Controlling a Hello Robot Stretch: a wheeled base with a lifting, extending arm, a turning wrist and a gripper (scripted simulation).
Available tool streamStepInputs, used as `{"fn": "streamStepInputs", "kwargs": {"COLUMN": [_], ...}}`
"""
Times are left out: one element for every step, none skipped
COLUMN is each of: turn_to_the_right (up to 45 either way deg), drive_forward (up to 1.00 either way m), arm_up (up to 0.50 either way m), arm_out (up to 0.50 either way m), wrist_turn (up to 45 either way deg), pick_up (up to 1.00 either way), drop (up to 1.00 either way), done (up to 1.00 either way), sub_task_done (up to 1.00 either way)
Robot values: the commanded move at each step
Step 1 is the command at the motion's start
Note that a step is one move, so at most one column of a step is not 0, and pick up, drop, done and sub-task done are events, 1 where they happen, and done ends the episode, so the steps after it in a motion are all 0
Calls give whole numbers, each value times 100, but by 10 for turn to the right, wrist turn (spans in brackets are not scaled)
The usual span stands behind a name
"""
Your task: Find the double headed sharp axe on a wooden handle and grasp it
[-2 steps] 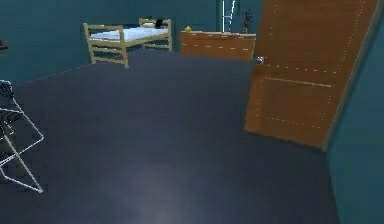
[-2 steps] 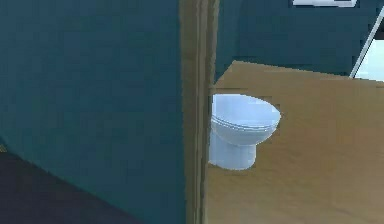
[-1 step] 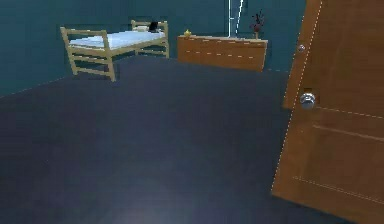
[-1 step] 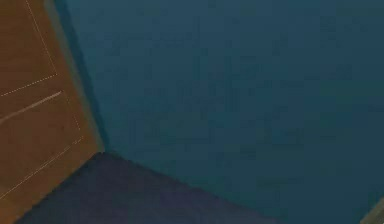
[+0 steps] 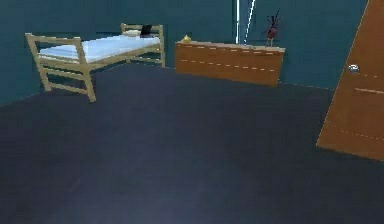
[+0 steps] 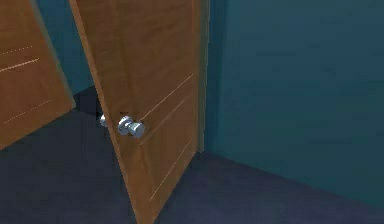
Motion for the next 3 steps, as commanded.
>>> {"fn": "streamStepInputs", "kwargs": {"turn_to_the_right": [90, 0, 150], "drive_forward": [0, 15, 0], "arm_up": [0, 0, 0], "arm_out": [0, 0, 0], "wrist_turn": [0, 0, 0], "pick_up": [0, 0, 0], "drop": [0, 0, 0], "done": [0, 0, 0], "sub_task_done": [0, 0, 0]}}
